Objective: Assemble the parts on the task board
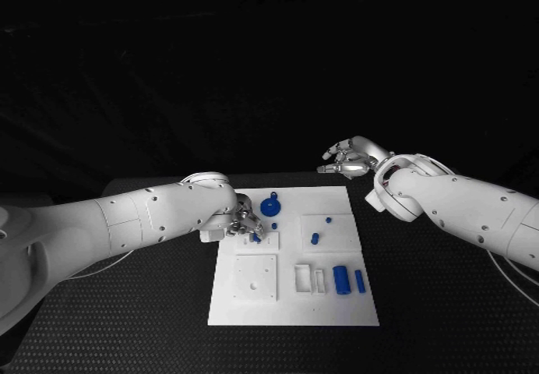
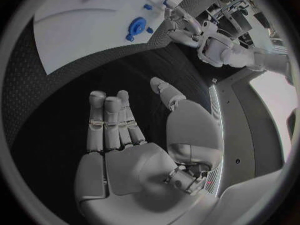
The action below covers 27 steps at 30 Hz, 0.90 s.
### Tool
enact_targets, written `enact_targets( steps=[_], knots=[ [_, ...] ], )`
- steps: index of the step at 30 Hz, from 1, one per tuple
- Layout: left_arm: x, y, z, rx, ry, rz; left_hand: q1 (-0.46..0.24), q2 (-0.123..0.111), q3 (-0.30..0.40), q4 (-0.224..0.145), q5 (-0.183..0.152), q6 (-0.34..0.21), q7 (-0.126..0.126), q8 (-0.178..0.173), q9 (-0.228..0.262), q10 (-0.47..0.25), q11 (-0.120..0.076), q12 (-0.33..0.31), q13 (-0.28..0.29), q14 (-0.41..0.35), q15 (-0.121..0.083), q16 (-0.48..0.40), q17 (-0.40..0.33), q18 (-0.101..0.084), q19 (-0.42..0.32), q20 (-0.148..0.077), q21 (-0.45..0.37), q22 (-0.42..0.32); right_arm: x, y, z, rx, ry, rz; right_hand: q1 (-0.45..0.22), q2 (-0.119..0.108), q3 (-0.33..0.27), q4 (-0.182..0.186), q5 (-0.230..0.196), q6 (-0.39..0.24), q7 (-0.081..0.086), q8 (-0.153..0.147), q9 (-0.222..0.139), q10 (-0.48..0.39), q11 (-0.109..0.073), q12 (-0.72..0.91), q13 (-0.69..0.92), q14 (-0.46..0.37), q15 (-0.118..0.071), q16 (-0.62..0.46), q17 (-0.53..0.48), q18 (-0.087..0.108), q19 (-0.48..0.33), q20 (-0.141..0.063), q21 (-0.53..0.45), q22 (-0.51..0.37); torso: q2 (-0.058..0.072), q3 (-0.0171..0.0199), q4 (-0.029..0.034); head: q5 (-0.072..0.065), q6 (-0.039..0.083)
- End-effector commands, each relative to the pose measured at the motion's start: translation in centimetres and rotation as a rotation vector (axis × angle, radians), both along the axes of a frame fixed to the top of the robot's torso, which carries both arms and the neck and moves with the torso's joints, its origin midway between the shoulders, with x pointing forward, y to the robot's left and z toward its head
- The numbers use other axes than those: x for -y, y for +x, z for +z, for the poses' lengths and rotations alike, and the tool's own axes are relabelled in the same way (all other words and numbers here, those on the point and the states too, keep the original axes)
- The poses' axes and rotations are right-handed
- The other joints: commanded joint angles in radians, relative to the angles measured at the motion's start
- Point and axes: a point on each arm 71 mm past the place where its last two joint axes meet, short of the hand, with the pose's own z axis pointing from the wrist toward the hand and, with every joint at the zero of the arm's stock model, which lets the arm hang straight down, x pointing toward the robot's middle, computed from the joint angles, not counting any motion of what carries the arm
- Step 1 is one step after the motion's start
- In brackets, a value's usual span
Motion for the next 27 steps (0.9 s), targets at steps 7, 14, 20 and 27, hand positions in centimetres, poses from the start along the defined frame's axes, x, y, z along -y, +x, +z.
enact_targets(
  steps=[7,14,20,27],
  knots=[
    [0.00,-0.20,-0.34,0.001,0.011,-0.020,0.054,0.055,0.101,-0.098,0.002,0.003,-0.003,0.001,0.001,0.008,-0.009,0.001,-0.002,0.005,-0.017,0.002,-0.002,0.002,0.007,-0.096,0.003,0.013,-0.10,-0.05,-0.03,-0.005,-0.002,0.011,-0.003,0.007,-0.003,-0.006,0.004,0.000,0.012,0.002,-0.001,-0.006,0.002,0.005,-0.002,-0.008,-0.001,0.005,-0.002,0.030,-0.005,0.004,-0.003,0.018,-0.001,0.0002,0.0004,0.001,-0.001],
    [0.09,-0.29,-0.44,-0.001,0.010,-0.023,0.054,0.055,0.102,-0.098,0.002,0.003,-0.003,0.001,0.002,0.008,-0.009,0.001,-0.002,0.005,-0.017,0.002,-0.002,0.002,0.007,-0.096,0.003,0.013,-0.09,-0.04,-0.03,-0.005,-0.002,0.010,-0.003,0.008,-0.003,-0.006,0.004,0.000,0.012,0.003,-0.001,-0.006,0.002,0.006,-0.003,-0.008,-0.001,0.005,-0.002,0.030,-0.005,0.004,-0.003,0.018,-0.001,0.0009,0.0000,0.001,-0.001],
    [0.10,-0.33,-0.47,-0.001,0.007,-0.024,0.054,0.055,0.102,-0.098,0.002,0.003,-0.003,0.000,0.002,0.008,-0.009,0.001,-0.002,0.005,-0.017,0.002,-0.002,0.002,0.007,-0.096,0.003,0.013,-0.07,-0.04,-0.03,-0.005,-0.002,0.010,-0.003,0.008,-0.003,-0.006,0.004,0.000,0.012,0.002,-0.001,-0.007,0.002,0.006,-0.003,-0.008,-0.001,0.005,-0.002,0.030,-0.005,0.004,-0.003,0.018,0.000,0.0010,-0.0004,0.002,-0.002],
    [0.16,-0.25,-0.41,0.013,0.011,-0.026,0.053,0.055,0.102,-0.097,0.002,0.003,-0.003,0.000,0.002,0.008,-0.009,0.000,-0.002,0.005,-0.017,0.002,-0.002,0.002,0.007,-0.096,0.003,0.013,-0.12,-0.05,-0.04,-0.005,-0.002,0.012,-0.003,0.008,-0.003,-0.006,0.004,0.000,0.012,0.002,-0.001,-0.007,0.002,0.006,-0.004,-0.008,-0.001,0.005,-0.002,0.030,-0.005,0.004,-0.003,0.018,-0.001,0.0014,-0.0007,0.000,0.000]
  ],
)
